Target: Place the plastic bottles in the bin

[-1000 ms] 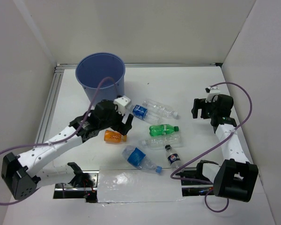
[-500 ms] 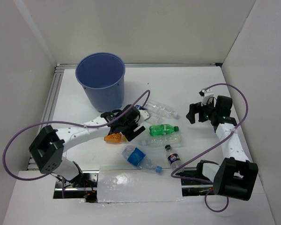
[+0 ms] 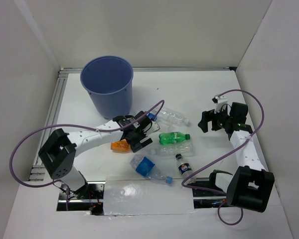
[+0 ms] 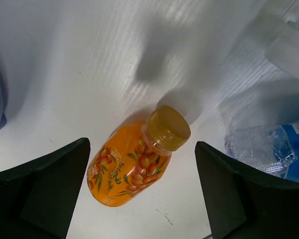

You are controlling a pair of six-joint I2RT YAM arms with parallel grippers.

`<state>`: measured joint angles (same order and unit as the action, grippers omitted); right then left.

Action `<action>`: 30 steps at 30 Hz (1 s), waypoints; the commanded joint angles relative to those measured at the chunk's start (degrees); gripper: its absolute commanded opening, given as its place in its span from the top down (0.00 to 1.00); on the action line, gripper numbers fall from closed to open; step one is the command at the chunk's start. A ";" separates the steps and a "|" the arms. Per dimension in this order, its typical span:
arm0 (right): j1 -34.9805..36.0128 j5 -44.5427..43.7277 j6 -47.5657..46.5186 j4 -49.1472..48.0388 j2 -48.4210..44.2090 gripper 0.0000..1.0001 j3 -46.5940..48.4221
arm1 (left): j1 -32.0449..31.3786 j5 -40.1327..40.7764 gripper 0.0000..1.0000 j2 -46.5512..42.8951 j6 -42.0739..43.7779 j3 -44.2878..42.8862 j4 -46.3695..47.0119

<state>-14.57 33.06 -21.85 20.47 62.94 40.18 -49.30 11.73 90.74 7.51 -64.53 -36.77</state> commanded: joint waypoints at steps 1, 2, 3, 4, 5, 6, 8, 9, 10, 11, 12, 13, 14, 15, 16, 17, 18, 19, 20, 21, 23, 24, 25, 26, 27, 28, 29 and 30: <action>-0.37 1.13 -0.65 0.01 -0.36 0.00 1.39 | -0.10 -1.61 0.01 3.20 1.28 -0.69 -4.09; -0.37 1.13 -0.65 0.01 -0.36 0.00 1.39 | -0.10 -1.62 0.01 3.82 1.28 -0.68 -4.09; -0.37 1.13 -0.65 0.01 -0.36 0.00 1.39 | -0.10 -2.40 0.01 4.53 1.28 -0.68 -4.09; -0.37 1.65 -0.65 0.01 -0.36 0.00 1.39 | -0.62 -2.41 0.01 5.84 0.67 -0.68 -4.09; -0.37 1.66 -0.65 0.01 -0.36 0.00 1.39 | -0.62 -2.41 0.01 6.64 0.67 -0.68 -4.09; -0.37 1.66 -0.65 -0.51 -0.36 0.00 1.39 | -0.62 -2.41 0.01 7.25 0.67 -0.68 -4.79; -0.37 1.66 -0.65 -0.52 -0.36 0.00 1.39 | -0.62 -2.41 0.01 8.83 -0.12 -0.68 -4.80; -0.37 1.66 -0.65 -0.52 -0.36 0.00 1.39 | -0.62 -2.41 0.01 9.36 -0.13 -0.68 -4.80; -0.37 1.66 -0.65 -0.52 -0.36 0.00 1.39 | -0.62 -1.89 0.01 9.89 -0.13 -0.68 -4.80; -0.37 1.66 -0.65 -0.52 -0.36 0.00 1.39 | -0.62 -1.88 0.01 9.90 -0.13 -0.68 -4.80; -0.37 1.66 -0.65 -0.52 -0.36 0.00 1.39 | -0.62 -1.88 0.04 11.55 -0.65 -0.68 -4.19; -0.37 1.66 -0.65 -0.52 -0.88 0.00 1.39 | -0.62 -1.88 0.10 12.26 -1.17 -0.68 -4.18; -0.37 2.18 -0.65 -0.52 -0.89 0.00 1.39 | -0.62 -1.88 0.24 12.79 -1.18 -1.38 -4.18; -0.37 2.19 -0.65 -0.52 -0.89 0.00 1.39 | -0.62 -1.10 0.33 12.80 -1.70 -1.39 -4.18; -0.37 2.19 -1.18 -0.52 -0.89 0.00 1.39 | -0.62 -0.40 0.44 13.58 -1.71 -1.91 -4.18; -0.37 2.79 -1.18 0.00 -0.89 0.00 1.39 | -0.62 0.13 0.56 13.59 -2.40 -2.61 -4.18; -0.37 2.80 -1.88 0.62 -0.89 0.07 1.39 | -0.62 0.84 0.74 12.98 -2.41 -2.62 -4.18; -0.37 4.63 -2.84 0.62 -0.89 0.14 1.39 | -0.62 2.23 0.82 12.28 -2.41 -3.49 -4.18; -0.37 5.52 -3.46 1.41 -0.89 0.24 1.39 | -0.62 2.86 0.84 10.53 -3.11 -4.36 -4.88; -0.37 6.40 -3.47 1.42 -0.89 0.35 1.39 | -0.62 2.86 0.86 9.55 -3.11 -6.55 -5.58; -0.37 10.16 -6.52 3.61 -0.89 0.77 1.39 | -0.62 3.57 1.00 6.31 -3.11 -12.07 -6.20; -0.37 11.66 -7.76 4.40 -0.36 0.84 1.39 | -0.62 3.57 1.00 5.25 -3.11 -14.46 -6.20; -0.37 13.42 -9.43 6.67 -0.36 0.87 1.39 | -1.32 3.57 1.00 4.19 -3.64 -16.92 -6.73; -0.37 17.87 -15.19 8.52 0.34 0.88 1.39 | -1.33 2.96 1.00 3.23 -3.64 -19.47 -6.73; -0.37 20.09 -18.72 10.45 0.34 0.82 1.91 | -1.85 2.34 1.00 1.30 -3.64 -24.54 -6.73; -0.37 21.86 -21.80 13.86 0.87 0.71 1.92 | -1.85 1.73 1.00 0.33 -3.64 -26.76 -5.86; -0.37 24.57 -27.23 15.38 0.87 0.43 1.92 | -1.85 0.59 1.00 -0.73 -3.64 -28.70 -3.59; -0.37 25.38 -29.11 16.61 0.87 0.32 1.92 | -1.85 0.58 1.00 -1.70 -3.64 -31.59 -2.00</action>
<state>-14.68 49.28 -38.04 29.85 63.42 40.18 -50.54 13.26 95.48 4.43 -89.01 -42.33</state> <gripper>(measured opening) 0.612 0.663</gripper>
